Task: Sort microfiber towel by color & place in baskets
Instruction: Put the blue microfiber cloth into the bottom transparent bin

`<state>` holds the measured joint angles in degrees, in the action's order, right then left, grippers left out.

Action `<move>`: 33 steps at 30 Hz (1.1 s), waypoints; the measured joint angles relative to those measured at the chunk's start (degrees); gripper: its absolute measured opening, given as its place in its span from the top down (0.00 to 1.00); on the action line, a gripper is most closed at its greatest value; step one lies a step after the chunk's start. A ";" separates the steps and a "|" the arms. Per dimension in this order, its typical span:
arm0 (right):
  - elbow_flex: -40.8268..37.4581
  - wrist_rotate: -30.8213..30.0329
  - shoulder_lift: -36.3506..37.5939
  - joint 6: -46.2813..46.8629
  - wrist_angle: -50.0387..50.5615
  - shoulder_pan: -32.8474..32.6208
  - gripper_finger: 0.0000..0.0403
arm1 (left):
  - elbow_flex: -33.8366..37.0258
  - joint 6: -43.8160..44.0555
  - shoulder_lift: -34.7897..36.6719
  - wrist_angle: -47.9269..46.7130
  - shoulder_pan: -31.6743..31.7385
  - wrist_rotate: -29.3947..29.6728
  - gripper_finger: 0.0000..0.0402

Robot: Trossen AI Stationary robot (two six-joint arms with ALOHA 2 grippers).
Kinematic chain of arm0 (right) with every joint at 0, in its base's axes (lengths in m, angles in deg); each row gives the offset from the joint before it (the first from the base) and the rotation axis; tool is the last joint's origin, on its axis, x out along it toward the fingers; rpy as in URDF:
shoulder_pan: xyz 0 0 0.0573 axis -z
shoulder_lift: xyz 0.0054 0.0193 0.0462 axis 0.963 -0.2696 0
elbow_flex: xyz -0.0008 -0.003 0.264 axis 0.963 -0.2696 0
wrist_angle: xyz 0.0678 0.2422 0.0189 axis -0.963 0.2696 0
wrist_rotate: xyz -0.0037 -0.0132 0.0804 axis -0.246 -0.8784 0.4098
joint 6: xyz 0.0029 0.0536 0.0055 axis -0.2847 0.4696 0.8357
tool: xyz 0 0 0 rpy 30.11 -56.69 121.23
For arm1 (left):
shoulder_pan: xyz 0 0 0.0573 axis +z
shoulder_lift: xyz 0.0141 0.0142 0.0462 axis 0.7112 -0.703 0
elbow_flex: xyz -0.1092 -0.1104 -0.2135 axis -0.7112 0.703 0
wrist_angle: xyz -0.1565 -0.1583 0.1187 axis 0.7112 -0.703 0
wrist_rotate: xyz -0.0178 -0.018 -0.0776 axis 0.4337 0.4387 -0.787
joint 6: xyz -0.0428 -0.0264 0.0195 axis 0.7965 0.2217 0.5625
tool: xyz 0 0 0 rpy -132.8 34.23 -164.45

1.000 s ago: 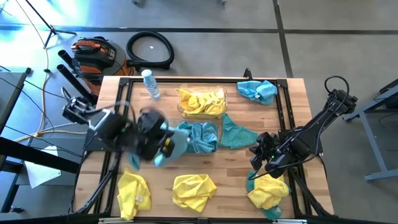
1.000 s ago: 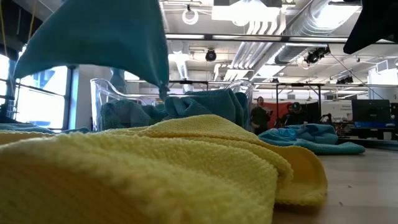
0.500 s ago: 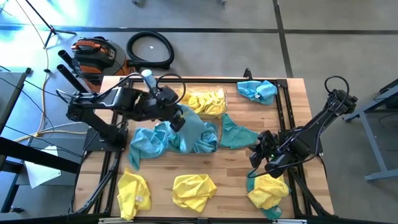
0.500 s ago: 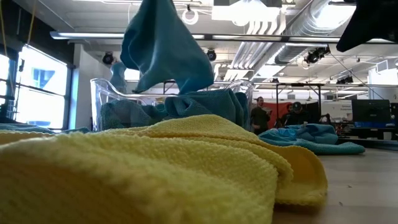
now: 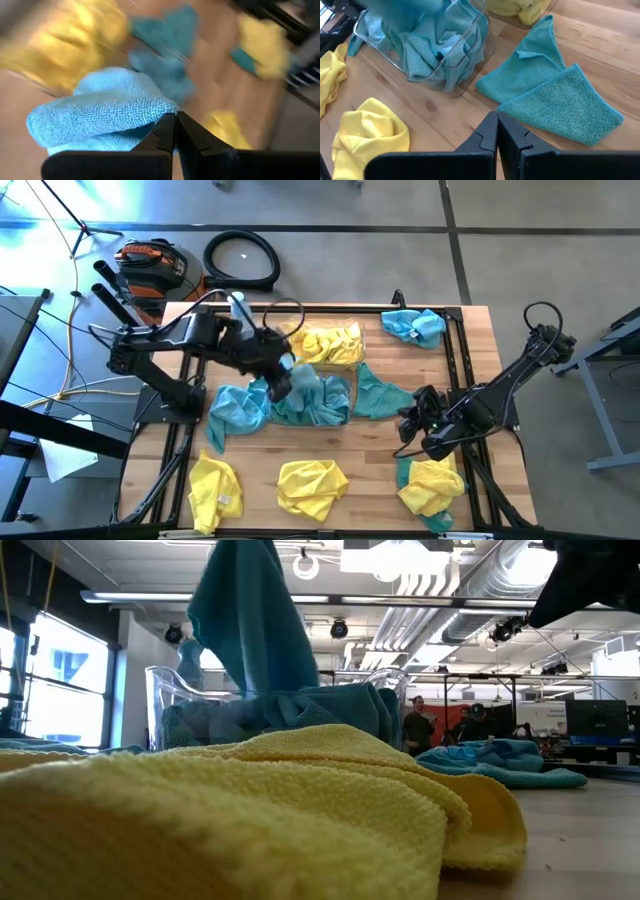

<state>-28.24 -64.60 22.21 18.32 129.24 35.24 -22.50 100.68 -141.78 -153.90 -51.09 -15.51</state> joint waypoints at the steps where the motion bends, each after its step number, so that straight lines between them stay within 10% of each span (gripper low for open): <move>1: 0.00 0.00 0.00 0.00 -0.02 0.15 1.00 | 0.00 0.46 -0.02 -0.20 -0.47 -2.15 1.00; 15: 0.00 -1.07 0.02 2.85 -0.43 0.24 1.00 | 0.04 1.91 -13.97 -4.04 1.60 10.52 1.00; 33: 0.00 -0.80 -1.60 4.13 -2.57 0.24 1.00 | 0.40 0.11 -31.73 7.56 -0.97 6.29 1.00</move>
<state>-28.24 -65.40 20.61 22.45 126.67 35.48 -22.10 100.79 -173.51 -146.34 -52.06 -9.21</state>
